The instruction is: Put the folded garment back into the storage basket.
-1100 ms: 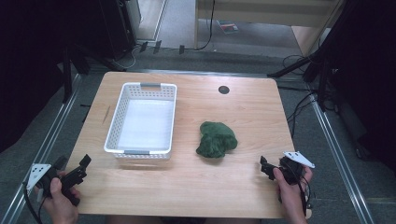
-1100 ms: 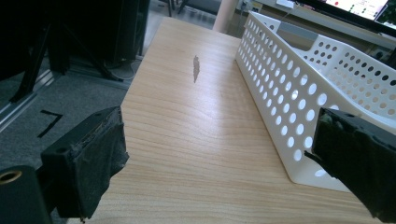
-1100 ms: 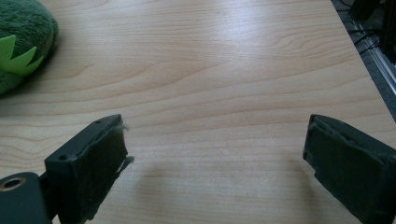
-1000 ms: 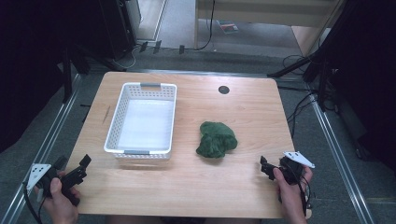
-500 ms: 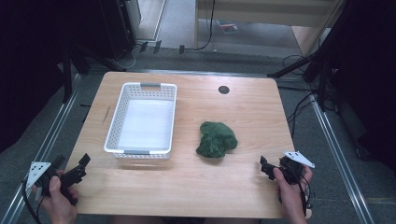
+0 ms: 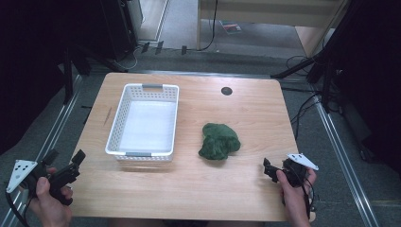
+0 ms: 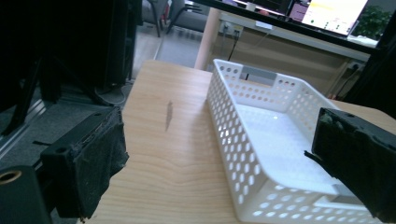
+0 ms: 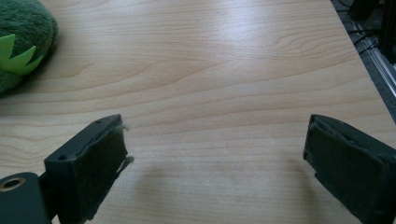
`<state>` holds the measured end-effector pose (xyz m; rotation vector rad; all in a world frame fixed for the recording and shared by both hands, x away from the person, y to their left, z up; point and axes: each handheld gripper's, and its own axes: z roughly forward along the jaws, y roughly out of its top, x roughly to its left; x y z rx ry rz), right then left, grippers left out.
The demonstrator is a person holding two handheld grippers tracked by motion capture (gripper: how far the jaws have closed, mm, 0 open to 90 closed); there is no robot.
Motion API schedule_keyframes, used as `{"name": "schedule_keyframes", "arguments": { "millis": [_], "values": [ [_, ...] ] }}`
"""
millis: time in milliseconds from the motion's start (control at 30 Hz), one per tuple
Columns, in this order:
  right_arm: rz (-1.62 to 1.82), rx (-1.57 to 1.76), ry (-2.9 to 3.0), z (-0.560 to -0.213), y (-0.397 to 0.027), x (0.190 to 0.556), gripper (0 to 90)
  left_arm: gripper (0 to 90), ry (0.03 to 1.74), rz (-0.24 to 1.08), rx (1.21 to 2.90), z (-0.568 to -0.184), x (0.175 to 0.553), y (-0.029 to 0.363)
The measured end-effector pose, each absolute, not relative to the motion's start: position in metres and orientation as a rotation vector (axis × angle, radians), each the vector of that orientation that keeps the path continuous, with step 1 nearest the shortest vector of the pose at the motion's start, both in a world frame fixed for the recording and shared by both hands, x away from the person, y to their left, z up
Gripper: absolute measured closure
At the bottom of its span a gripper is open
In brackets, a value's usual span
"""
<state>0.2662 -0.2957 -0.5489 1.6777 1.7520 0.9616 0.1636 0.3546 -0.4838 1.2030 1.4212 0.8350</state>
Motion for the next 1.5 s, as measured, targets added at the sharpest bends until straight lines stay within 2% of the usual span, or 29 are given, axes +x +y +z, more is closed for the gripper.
{"name": "schedule_keyframes", "arguments": {
  "millis": [267,933,1500],
  "values": [
    [0.968,1.686,1.744,-0.549,-0.297,0.266,6.1,3.5,1.386,0.812,1.270,-0.466,0.171,0.327],
    [0.971,1.685,1.748,-0.549,-0.297,0.266,6.2,3.5,1.279,0.698,1.478,-0.456,0.203,0.257],
    [0.977,1.692,1.745,-0.549,-0.297,0.267,5.8,3.6,1.231,0.595,1.550,-0.446,0.234,0.203]
  ]
}}
